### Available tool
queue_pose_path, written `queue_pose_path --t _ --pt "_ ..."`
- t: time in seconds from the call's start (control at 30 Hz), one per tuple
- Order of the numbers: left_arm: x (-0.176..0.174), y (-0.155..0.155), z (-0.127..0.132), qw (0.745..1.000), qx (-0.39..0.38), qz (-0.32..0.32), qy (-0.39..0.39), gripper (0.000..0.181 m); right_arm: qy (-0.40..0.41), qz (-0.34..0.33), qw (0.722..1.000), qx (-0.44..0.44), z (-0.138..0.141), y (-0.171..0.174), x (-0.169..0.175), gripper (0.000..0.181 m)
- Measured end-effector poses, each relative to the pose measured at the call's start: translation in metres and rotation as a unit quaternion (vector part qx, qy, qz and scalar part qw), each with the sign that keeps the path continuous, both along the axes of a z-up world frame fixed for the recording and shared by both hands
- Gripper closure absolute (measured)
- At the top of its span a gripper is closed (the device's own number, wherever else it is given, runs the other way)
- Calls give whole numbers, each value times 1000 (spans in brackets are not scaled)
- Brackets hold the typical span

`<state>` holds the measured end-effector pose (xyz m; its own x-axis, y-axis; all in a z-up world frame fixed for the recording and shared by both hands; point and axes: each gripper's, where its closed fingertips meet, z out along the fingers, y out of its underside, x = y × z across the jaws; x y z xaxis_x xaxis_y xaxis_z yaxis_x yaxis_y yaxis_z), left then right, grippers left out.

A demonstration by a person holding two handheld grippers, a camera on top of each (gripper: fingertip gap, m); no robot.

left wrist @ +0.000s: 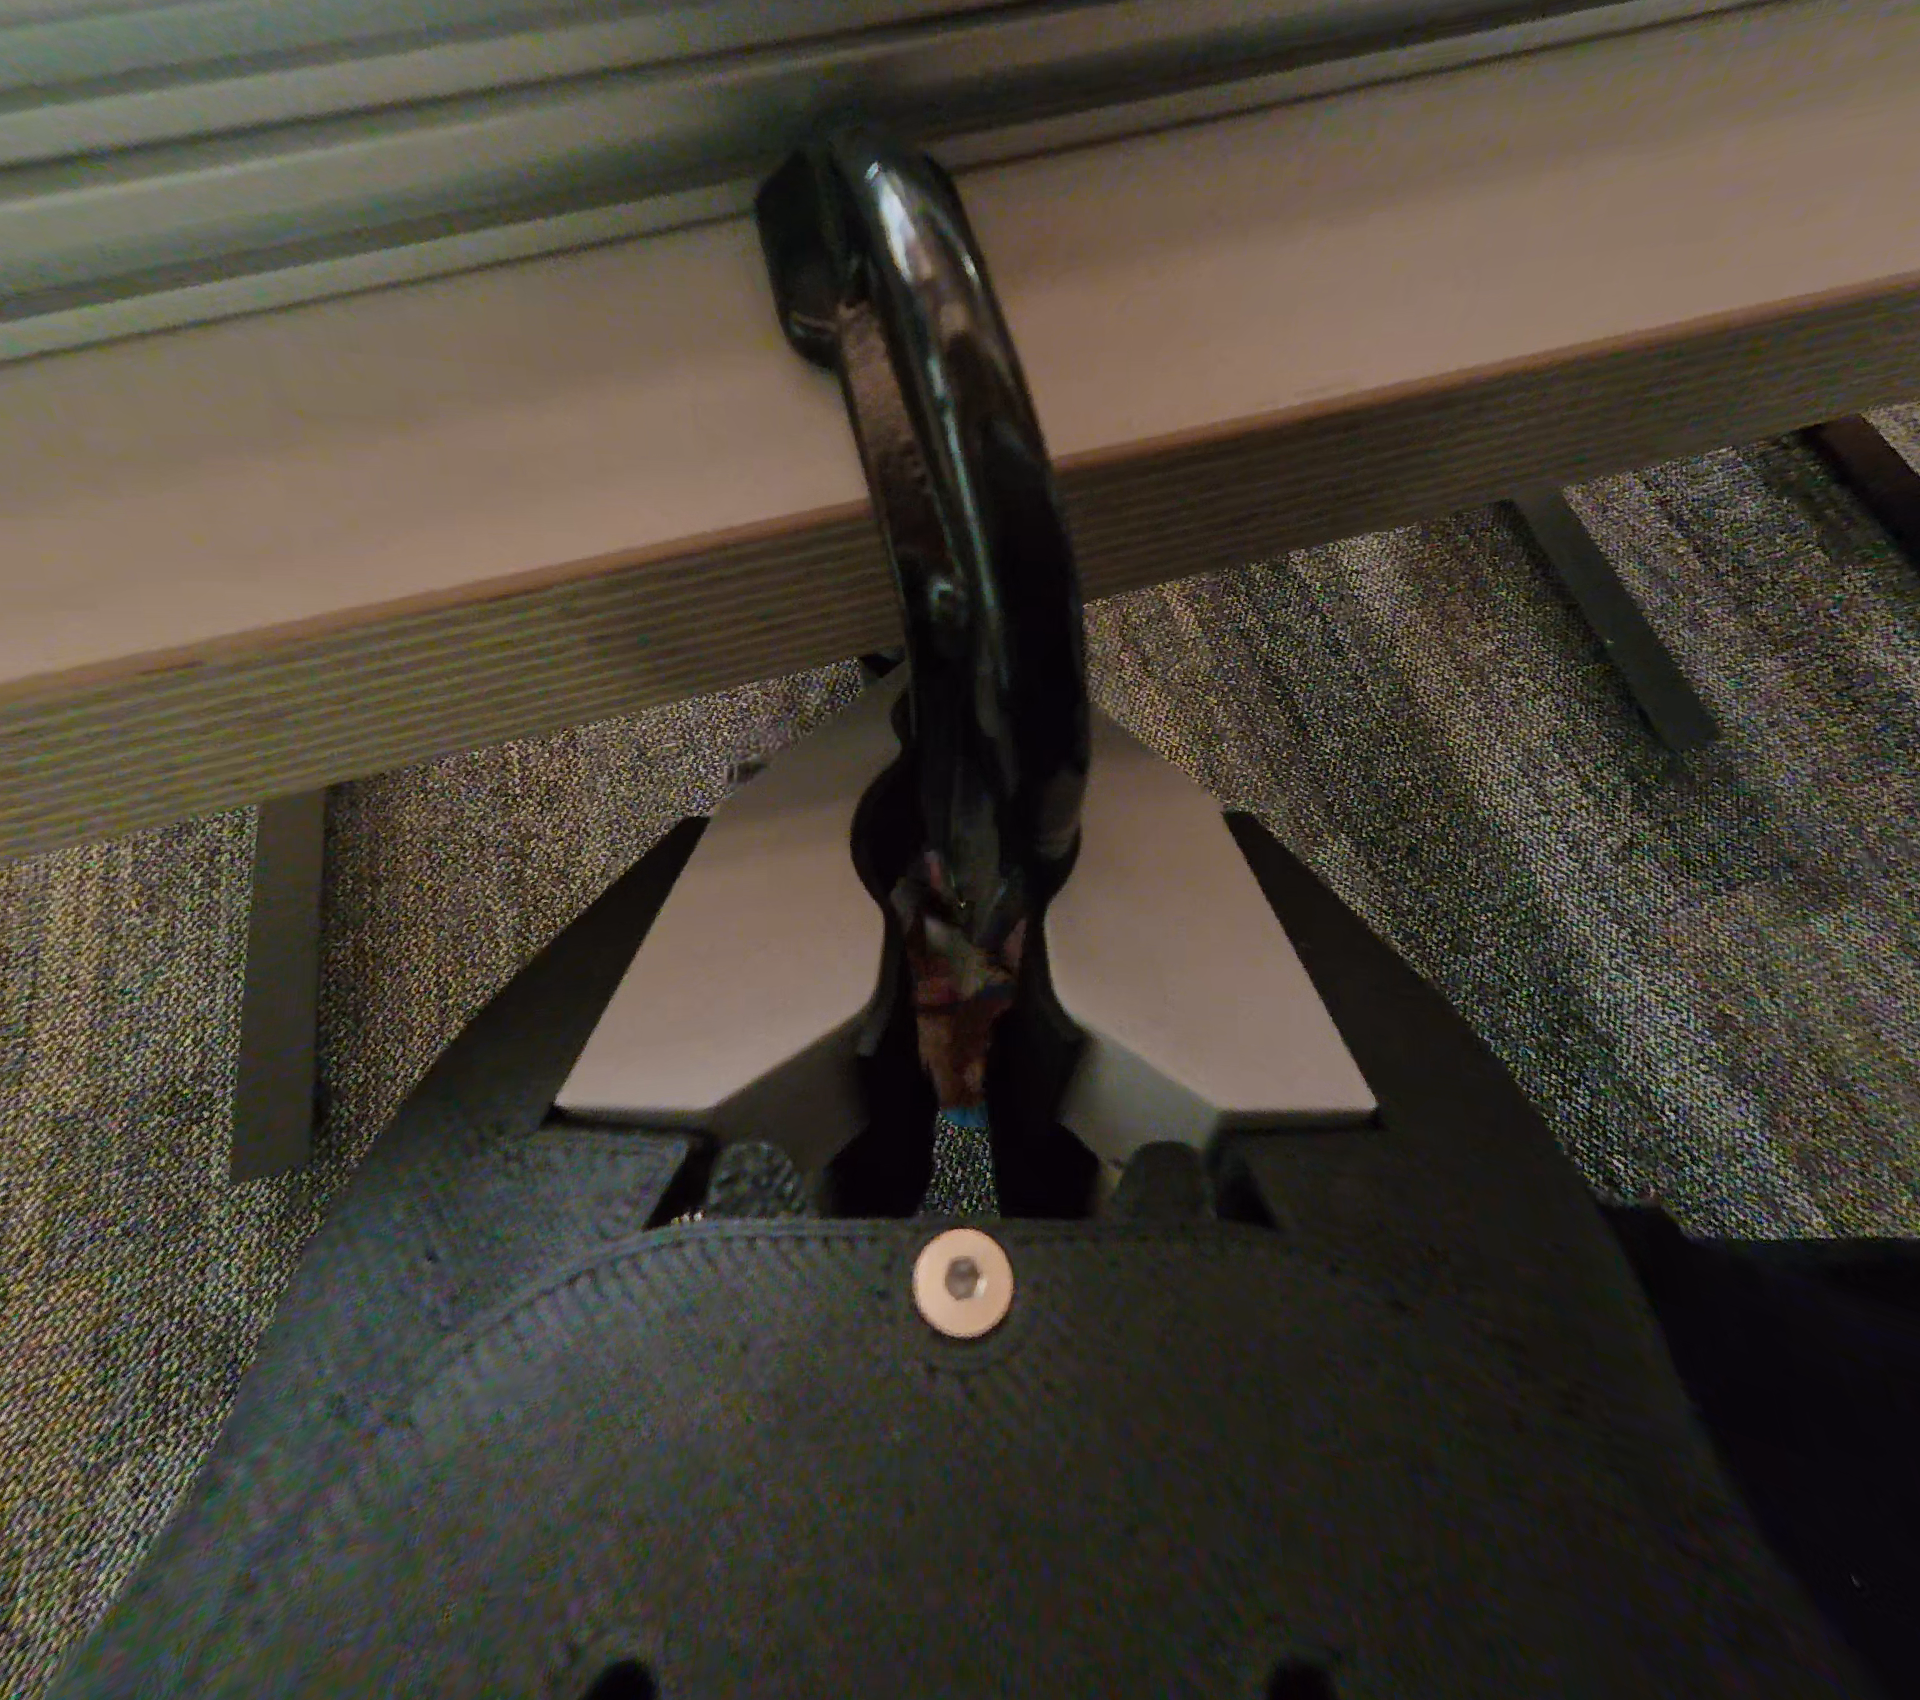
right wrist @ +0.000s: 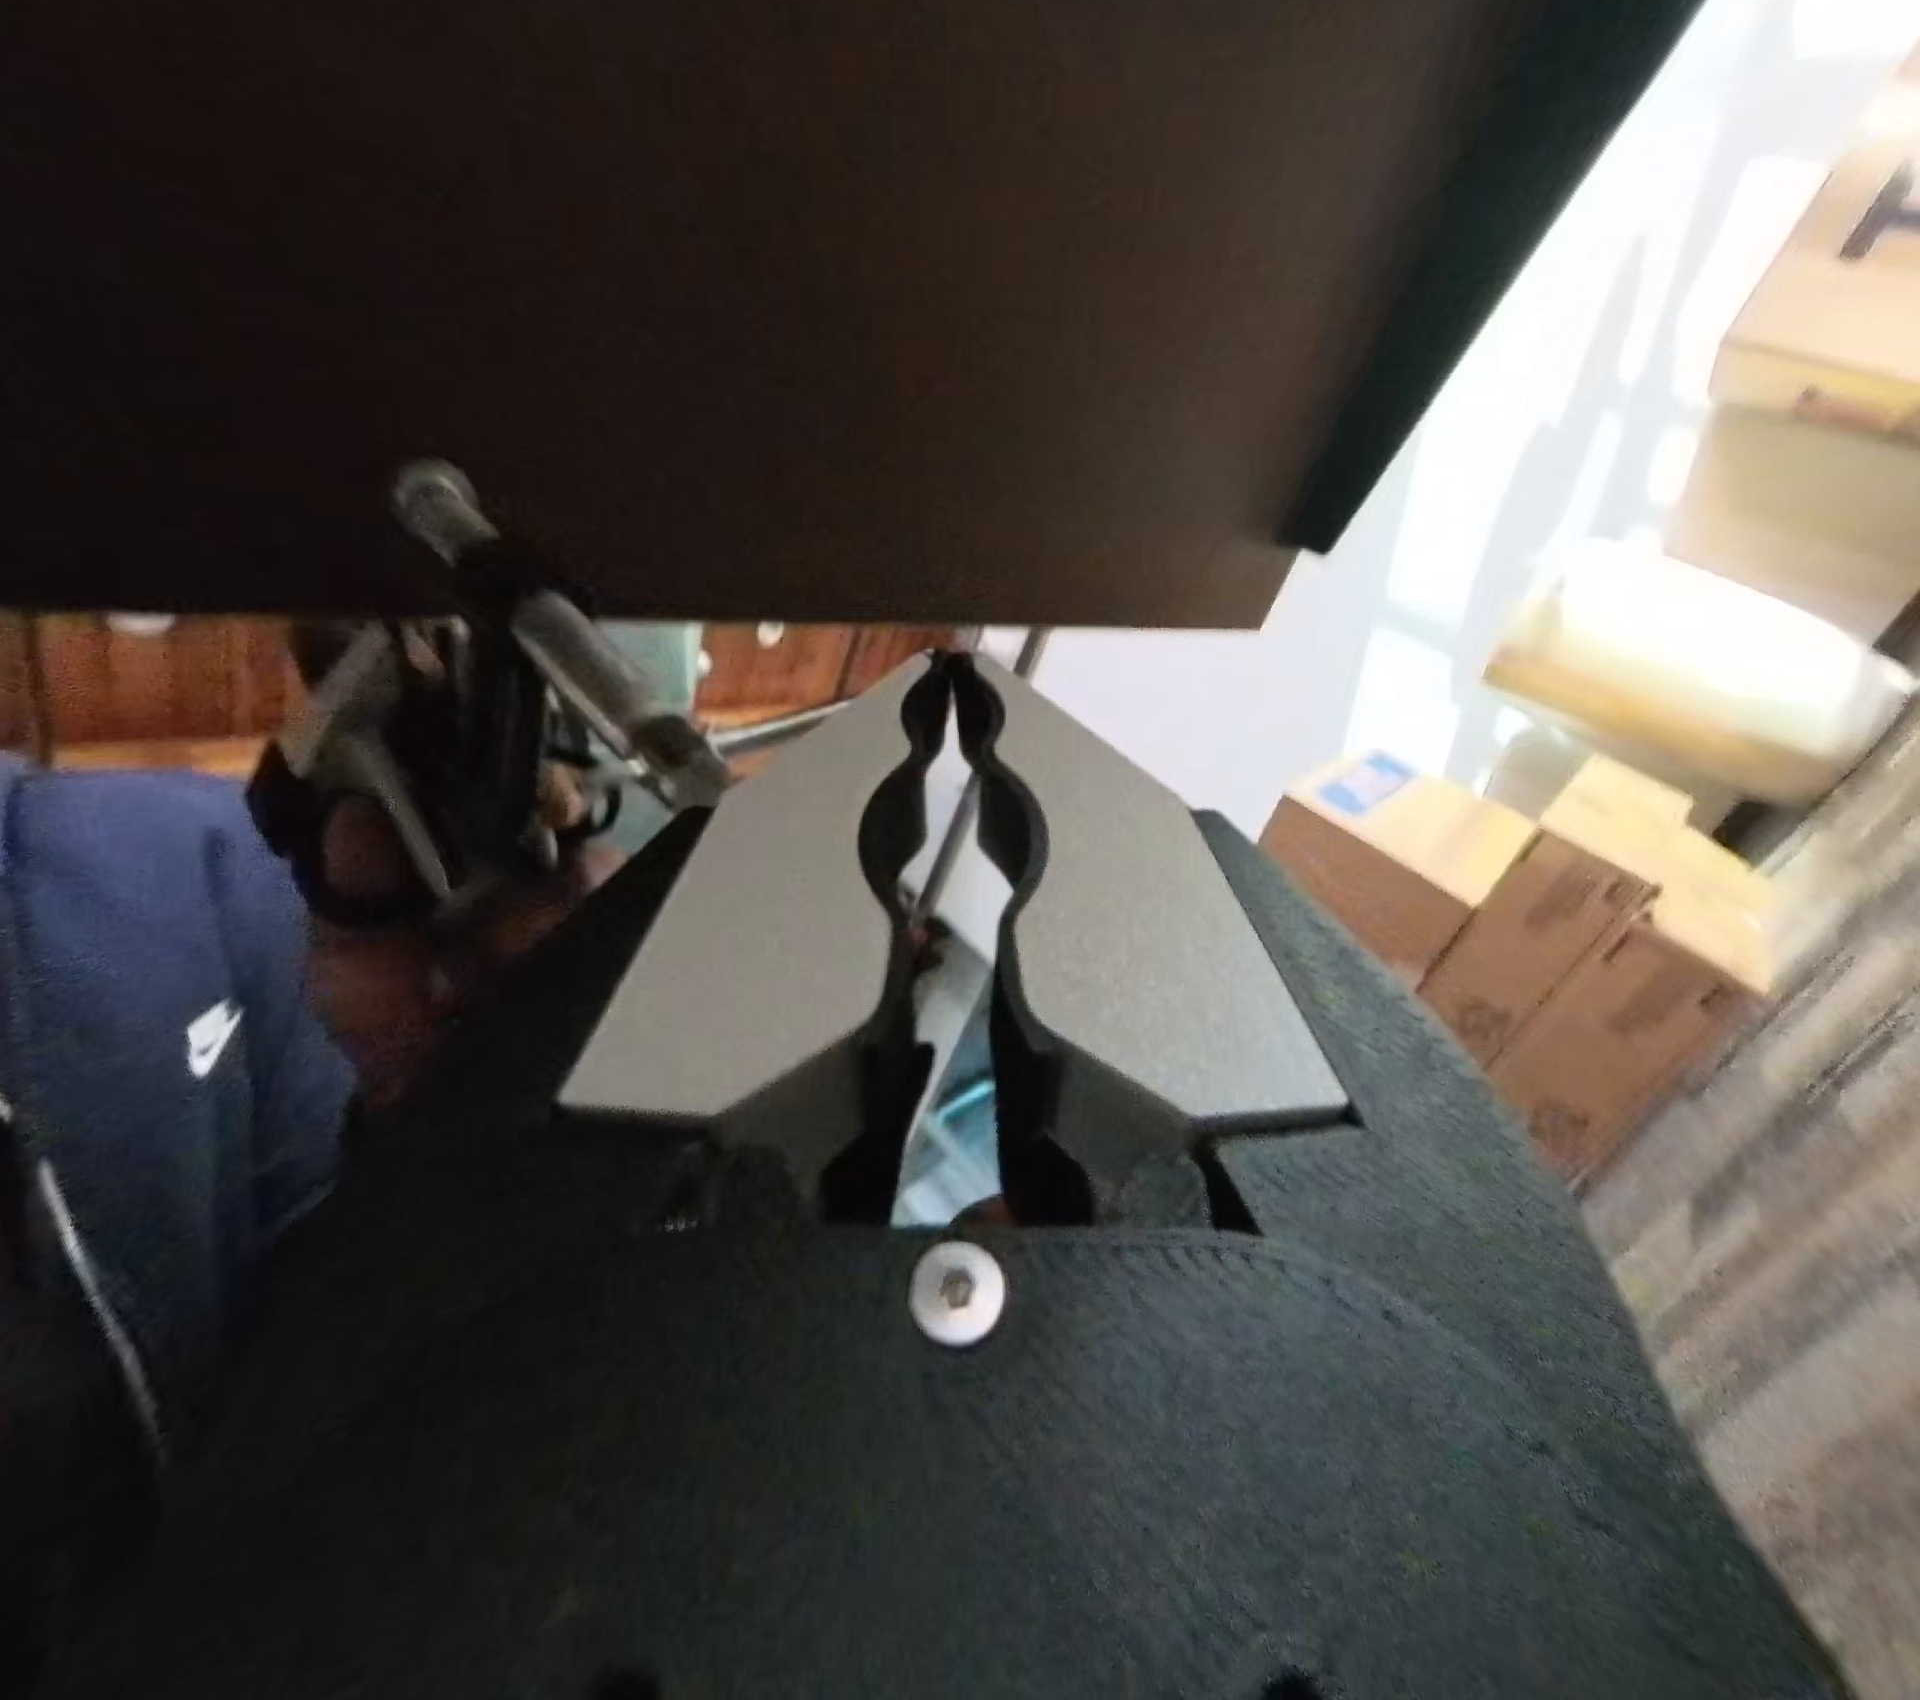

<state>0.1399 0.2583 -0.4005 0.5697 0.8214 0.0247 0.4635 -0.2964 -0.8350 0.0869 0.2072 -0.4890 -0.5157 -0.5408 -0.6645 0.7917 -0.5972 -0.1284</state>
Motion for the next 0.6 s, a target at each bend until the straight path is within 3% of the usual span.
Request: queue_pose_path --t 0.07,0.2,0.37,0.47,0.6 --pt "0 -1 0 1000 -3 0 1 164 40 26 998 -32 10 -4 21 180" --pt "0 -1 0 1000 -7 1 3 165 106 12 984 -146 31 31 51 181" --pt "-1 -2 0 1000 -11 1 6 165 96 -54 975 -193 32 74 38 181" --pt "-1 -1 0 1000 -10 2 5 165 25 -98 978 -181 18 85 5 181" --pt "-1 -1 0 1000 -8 2 4 164 -13 -82 995 -59 3 45 -11 180"
